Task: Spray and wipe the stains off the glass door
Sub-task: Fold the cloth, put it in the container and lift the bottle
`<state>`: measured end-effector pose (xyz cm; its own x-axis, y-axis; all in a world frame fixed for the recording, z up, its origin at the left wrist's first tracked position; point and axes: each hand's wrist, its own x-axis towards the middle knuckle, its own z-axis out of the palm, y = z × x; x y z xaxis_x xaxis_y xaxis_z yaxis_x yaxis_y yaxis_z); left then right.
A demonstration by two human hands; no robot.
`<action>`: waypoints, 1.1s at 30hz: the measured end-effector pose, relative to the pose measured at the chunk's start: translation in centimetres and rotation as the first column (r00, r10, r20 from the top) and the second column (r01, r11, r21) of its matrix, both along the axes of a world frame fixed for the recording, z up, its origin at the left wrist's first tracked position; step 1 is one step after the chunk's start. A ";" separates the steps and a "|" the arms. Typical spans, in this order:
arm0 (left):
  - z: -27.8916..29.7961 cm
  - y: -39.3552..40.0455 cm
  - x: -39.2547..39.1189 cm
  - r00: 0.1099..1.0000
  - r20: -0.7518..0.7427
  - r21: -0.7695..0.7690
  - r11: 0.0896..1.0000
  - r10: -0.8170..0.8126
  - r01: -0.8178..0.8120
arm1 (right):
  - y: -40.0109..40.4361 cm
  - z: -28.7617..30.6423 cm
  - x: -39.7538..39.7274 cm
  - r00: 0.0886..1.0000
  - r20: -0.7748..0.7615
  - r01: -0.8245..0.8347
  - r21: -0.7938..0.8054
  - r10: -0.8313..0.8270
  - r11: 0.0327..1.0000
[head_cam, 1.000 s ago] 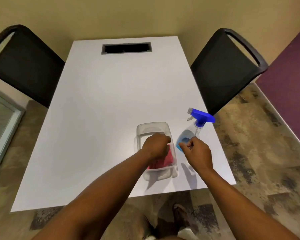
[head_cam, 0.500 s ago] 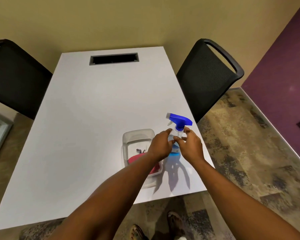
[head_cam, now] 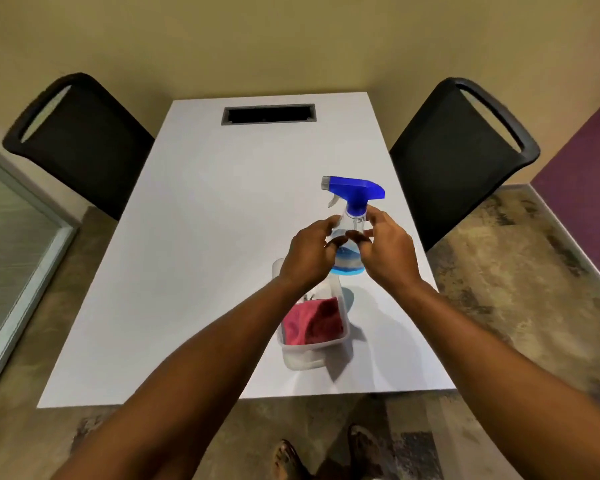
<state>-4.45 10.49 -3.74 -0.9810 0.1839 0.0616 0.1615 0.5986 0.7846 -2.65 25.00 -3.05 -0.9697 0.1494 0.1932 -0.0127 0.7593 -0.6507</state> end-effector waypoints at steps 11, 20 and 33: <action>-2.4 -5.8 0.1 0.977 0.099 0.002 0.982 0.187 -0.188 | -5.9 -2.3 -2.6 0.973 0.120 -0.191 -0.045 0.195 0.981; -5.4 -6.3 -0.5 0.959 0.204 -0.028 0.980 0.198 -0.196 | -7.0 -5.6 -2.7 0.962 0.203 -0.165 -0.110 0.184 0.980; -5.1 -6.4 -0.2 0.969 0.204 -0.058 0.990 0.140 -0.131 | -6.0 -6.4 -2.3 0.949 0.290 -0.121 -0.030 0.125 0.992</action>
<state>-4.67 4.12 -8.88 -0.9876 0.0462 -0.1502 -0.0864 0.6385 0.7647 -4.91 18.97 -9.41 -0.9946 0.0258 -0.1010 0.0855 0.7559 -0.6491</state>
